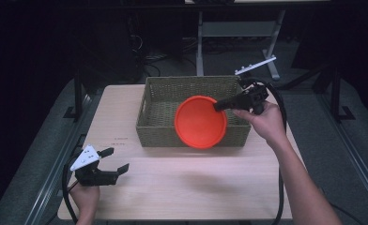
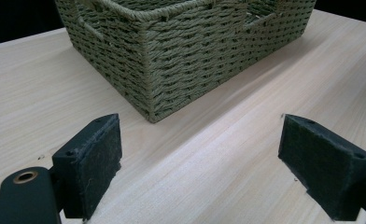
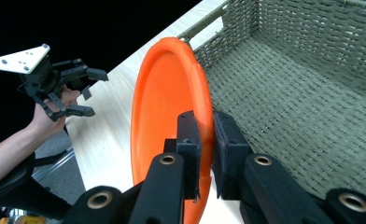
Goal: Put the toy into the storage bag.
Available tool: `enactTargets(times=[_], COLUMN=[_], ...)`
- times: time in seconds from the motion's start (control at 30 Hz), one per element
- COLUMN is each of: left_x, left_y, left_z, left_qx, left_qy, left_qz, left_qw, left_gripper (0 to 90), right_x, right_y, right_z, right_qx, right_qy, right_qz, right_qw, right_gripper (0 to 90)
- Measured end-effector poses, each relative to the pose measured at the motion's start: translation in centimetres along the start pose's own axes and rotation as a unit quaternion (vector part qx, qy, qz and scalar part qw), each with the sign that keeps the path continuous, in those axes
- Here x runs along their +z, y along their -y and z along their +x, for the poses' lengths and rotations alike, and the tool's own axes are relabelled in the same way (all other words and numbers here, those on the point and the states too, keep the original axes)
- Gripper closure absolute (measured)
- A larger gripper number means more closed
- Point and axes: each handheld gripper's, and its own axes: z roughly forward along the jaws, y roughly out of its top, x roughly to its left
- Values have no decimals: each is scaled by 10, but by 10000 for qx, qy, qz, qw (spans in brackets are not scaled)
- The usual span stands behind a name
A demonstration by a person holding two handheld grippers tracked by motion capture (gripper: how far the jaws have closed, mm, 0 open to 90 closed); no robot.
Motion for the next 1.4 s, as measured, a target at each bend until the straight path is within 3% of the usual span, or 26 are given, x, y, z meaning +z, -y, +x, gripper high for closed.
enactTargets(times=[0.63,1.4], left_x=[-1,-1], left_y=[0,0], left_z=[1,0], left_qx=[5,11], left_qy=[0,9], left_qz=[-55,-45], left_qw=[10000,10000], left_gripper=[126,126], right_x=[9,24], right_y=[-30,-56], right_z=[-11,-37], right_qx=[165,584], right_qy=[119,425], right_qz=[-37,-107], right_qw=[9998,9973], right_gripper=[819,819])
